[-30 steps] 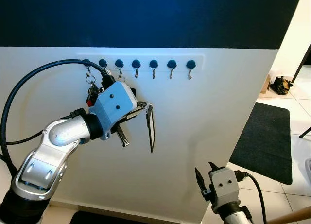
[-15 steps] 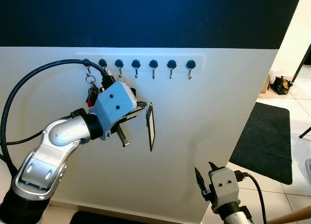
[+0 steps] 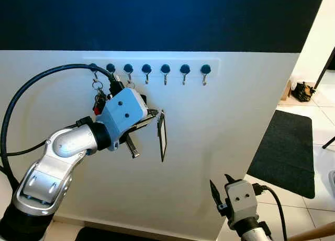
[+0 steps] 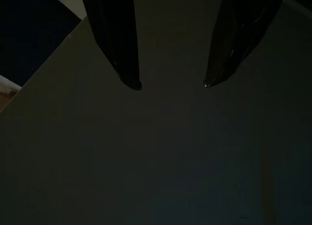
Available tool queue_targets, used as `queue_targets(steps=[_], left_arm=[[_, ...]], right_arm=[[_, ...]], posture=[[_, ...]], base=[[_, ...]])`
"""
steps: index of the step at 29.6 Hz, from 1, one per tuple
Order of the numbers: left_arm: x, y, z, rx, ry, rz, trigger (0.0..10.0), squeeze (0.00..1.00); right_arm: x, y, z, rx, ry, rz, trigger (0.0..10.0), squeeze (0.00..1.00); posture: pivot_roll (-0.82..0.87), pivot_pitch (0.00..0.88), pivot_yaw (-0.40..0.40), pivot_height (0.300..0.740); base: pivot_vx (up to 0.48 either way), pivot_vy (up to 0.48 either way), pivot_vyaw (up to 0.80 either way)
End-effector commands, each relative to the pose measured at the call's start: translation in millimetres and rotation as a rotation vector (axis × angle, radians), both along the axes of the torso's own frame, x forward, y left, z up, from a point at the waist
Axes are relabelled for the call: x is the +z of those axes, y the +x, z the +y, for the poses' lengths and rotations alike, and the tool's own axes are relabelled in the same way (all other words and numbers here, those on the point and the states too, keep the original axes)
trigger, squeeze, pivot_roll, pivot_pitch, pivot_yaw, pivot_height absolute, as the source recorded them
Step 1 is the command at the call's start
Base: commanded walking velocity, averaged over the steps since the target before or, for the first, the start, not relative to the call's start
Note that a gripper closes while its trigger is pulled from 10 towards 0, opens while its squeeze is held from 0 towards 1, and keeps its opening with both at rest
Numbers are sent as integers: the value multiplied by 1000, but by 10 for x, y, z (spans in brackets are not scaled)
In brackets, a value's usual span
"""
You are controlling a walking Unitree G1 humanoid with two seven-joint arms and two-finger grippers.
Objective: Hang keys on a hook
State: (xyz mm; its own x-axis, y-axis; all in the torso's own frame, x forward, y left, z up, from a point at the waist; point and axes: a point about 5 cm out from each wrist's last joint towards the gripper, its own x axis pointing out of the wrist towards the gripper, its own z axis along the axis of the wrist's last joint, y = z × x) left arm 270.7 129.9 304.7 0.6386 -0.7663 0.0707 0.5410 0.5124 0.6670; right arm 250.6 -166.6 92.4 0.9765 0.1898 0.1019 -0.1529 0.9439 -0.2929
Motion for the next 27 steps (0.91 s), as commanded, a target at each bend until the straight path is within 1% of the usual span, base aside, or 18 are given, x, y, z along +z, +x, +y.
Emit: queue_targets(steps=[1, 7, 27], left_arm=[[-27, -39, -49, -30, -7, 12, 10000, 0], [-9, -58, -69, -45, -21, 17, 10000, 0], [-4, -58, -74, -41, -20, 21, 10000, 0]], right_arm=[[0, -10, 23, 8, -5, 3, 10000, 0], [2, -7, 32, 8, -2, 1, 10000, 0], [-2, -12, 41, 9, -1, 3, 10000, 0]], posture=[[-14, 110, 81, 740], [-12, 112, 82, 740], [-11, 117, 82, 740]], base=[[0, 0, 0], [0, 0, 0], [0, 0, 0]])
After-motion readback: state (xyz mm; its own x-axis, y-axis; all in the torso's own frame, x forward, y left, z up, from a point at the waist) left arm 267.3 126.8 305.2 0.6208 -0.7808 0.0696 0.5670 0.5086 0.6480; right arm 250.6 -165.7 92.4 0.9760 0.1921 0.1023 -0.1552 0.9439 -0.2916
